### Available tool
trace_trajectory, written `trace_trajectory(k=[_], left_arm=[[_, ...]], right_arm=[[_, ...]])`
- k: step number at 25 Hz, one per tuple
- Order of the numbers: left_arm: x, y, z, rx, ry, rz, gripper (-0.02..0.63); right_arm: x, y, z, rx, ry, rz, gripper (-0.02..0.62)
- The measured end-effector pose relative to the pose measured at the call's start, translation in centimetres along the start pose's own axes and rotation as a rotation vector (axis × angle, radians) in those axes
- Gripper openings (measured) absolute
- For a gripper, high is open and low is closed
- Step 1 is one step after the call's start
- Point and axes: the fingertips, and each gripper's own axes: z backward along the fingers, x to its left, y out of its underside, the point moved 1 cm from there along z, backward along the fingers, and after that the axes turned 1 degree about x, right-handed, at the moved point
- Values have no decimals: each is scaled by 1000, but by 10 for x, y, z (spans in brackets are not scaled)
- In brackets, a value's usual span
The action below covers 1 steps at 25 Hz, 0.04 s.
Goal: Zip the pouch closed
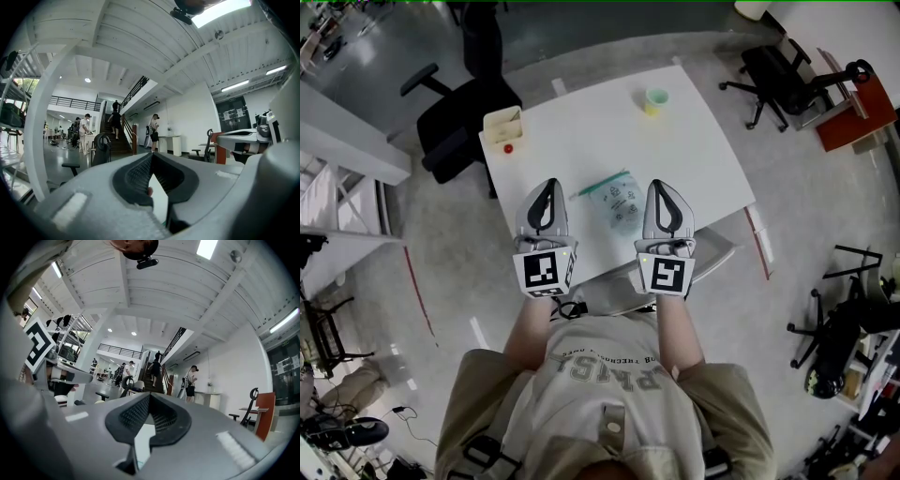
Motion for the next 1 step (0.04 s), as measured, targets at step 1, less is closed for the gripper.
trace_trajectory(k=[1], left_arm=[[0,0,1,1,0,-1,14]], right_arm=[[0,-1,0,-2,-1,1,-2]])
